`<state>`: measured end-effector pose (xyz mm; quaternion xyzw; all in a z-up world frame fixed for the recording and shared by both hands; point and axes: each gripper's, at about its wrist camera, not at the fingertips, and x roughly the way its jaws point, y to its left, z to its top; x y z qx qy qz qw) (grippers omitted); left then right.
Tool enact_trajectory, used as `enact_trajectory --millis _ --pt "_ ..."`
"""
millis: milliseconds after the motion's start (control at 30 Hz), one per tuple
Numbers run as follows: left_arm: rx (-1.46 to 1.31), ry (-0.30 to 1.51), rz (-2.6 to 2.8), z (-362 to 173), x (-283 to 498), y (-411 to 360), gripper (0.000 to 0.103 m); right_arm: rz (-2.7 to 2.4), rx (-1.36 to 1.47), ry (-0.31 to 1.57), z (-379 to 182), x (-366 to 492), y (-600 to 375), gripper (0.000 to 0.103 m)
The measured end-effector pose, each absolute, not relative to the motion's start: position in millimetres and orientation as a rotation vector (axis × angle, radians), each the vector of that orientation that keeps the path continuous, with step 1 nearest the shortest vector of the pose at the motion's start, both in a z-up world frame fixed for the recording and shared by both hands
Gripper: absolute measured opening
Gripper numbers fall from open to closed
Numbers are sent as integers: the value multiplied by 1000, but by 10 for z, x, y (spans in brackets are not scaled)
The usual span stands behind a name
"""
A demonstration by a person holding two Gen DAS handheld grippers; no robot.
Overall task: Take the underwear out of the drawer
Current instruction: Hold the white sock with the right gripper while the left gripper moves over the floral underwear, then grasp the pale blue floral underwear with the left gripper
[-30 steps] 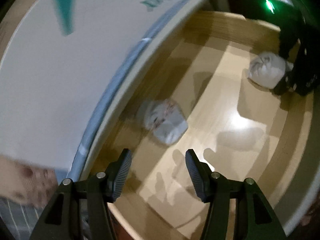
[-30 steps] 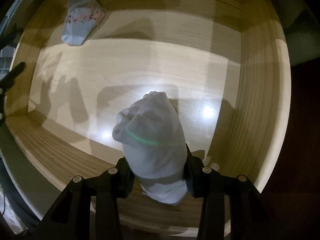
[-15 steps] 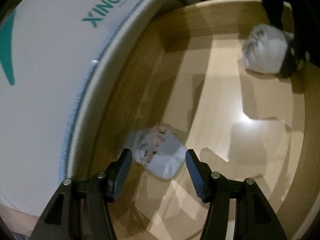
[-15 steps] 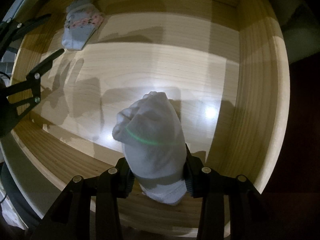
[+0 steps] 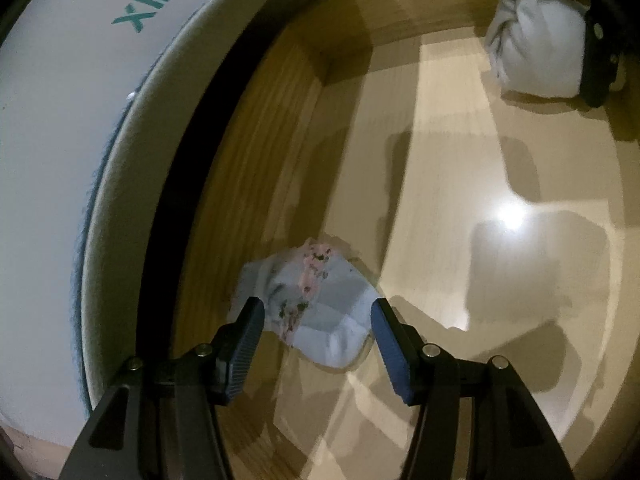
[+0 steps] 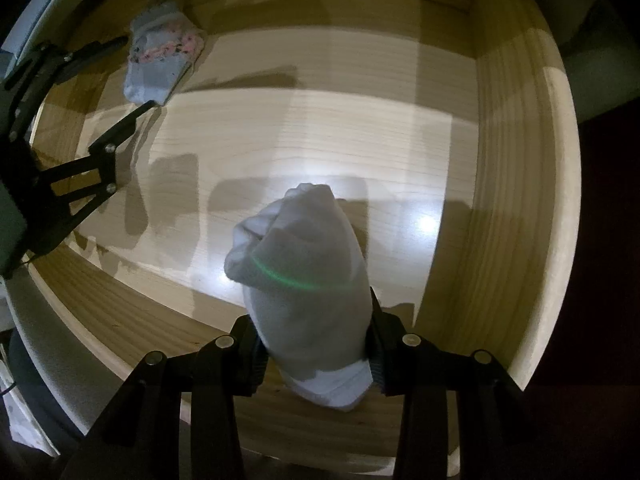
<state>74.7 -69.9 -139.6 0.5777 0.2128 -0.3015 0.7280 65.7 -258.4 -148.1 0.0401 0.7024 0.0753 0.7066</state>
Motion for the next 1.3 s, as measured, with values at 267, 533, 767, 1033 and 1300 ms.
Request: enact_trajectory --millis 267,533,767,1033,1300 --pt "1278 515 -667 -1526 803 -803 31 173 110 1553 -1506 655 -2584 37" --pt "1275 577 -666 -1504 858 -859 12 182 122 1546 -1495 636 -2655 37" --pt "1255 698 -693 -1405 877 -838 10 182 125 1544 -1495 626 -2680 37" --pt "1228 841 -721 -1294 804 -789 10 190 137 1542 -1508 613 -2738 37" --pt "1164 954 -675 -1202 758 -753 10 192 136 1543 -1489 615 -2786 37"
